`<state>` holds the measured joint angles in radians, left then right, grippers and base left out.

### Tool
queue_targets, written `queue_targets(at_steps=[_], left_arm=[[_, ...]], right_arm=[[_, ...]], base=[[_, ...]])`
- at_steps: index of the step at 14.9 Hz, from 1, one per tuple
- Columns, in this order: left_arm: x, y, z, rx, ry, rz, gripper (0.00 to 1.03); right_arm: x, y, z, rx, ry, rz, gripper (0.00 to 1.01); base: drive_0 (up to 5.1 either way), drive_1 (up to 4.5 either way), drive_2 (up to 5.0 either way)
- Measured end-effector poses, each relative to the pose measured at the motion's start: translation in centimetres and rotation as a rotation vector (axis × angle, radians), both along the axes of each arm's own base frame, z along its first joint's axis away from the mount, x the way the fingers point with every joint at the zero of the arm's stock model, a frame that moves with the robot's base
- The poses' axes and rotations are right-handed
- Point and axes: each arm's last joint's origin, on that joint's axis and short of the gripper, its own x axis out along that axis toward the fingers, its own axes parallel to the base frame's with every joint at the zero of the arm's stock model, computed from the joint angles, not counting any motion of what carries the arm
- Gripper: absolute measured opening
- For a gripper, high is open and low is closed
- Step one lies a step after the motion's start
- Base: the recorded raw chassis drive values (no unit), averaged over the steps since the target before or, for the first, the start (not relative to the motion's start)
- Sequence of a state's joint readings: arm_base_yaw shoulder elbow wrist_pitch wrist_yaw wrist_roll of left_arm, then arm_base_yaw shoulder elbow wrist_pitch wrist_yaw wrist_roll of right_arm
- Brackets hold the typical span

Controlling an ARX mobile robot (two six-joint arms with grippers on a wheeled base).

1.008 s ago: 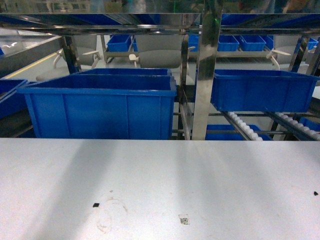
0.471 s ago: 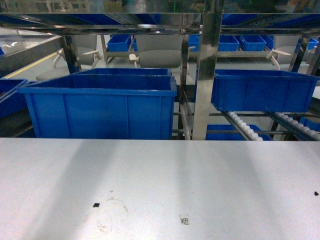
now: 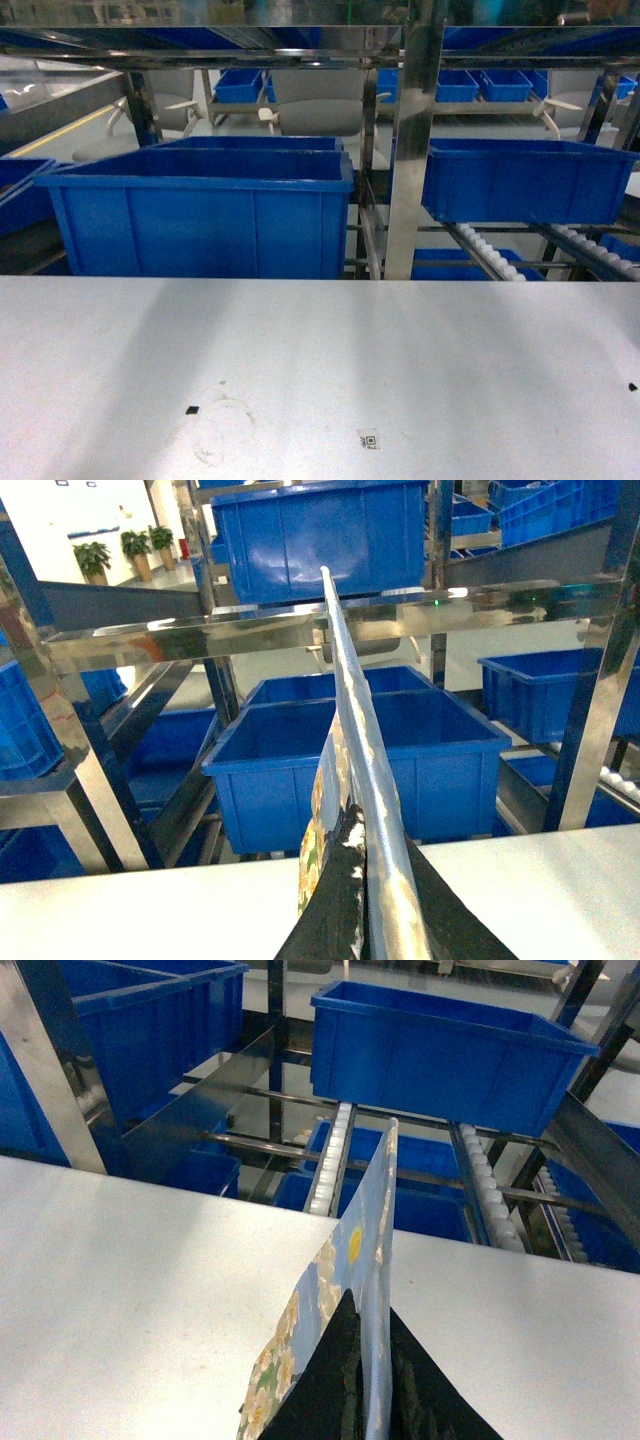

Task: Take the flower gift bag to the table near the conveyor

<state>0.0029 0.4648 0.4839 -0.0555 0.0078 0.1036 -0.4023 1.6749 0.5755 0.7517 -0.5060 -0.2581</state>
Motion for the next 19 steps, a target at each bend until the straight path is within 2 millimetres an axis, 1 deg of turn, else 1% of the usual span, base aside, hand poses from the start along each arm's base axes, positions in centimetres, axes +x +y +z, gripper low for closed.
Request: queue_targets(at_steps=[4, 6, 8, 10, 12, 15, 16, 17, 19], left_arm=[[0.0, 0.0, 0.0, 0.0, 0.0, 0.0, 0.02], [0.0, 0.0, 0.0, 0.0, 0.0, 0.0, 0.02], [0.0, 0.0, 0.0, 0.0, 0.0, 0.0, 0.02], [0.0, 0.0, 0.0, 0.0, 0.0, 0.0, 0.02], [0.0, 0.0, 0.0, 0.0, 0.0, 0.0, 0.02], [0.0, 0.0, 0.0, 0.0, 0.0, 0.0, 0.02], [0.0, 0.0, 0.0, 0.0, -0.001, 0.0, 0.02], [0.0, 0.0, 0.0, 0.0, 0.0, 0.0, 0.02], [0.0, 0.0, 0.0, 0.0, 0.0, 0.0, 0.02]], right_arm=[[3.0, 1.5, -1.4, -0.006, 0.028, 0.105, 0.03], [4.1, 1.8, -2.3, -0.012, 0.052, 0.127, 0.03], [4.7, 1.6, -3.2, -0.011, 0.084, 0.134, 0.03], [5.0, 1.8, -4.6, -0.011, 0.109, 0.161, 0.03], [5.4, 1.9, -4.7, -0.026, 0.102, 0.179, 0.03], [5.0, 2.2, -4.7, -0.023, 0.105, 0.22, 0.03], [4.3, 2.5, -4.5, -0.021, 0.109, 0.225, 0.14], [3.5, 2.7, -3.7, -0.024, 0.085, 0.221, 0.31], [2.2, 2.5, -1.9, -0.023, 0.035, 0.199, 0.6]], base=[[0.0, 0.0, 0.0], [0.0, 0.0, 0.0], [0.0, 0.0, 0.0], [0.0, 0.0, 0.0], [0.0, 0.0, 0.0], [0.0, 0.0, 0.0], [0.0, 0.0, 0.0], [0.0, 0.0, 0.0], [0.0, 0.0, 0.0]])
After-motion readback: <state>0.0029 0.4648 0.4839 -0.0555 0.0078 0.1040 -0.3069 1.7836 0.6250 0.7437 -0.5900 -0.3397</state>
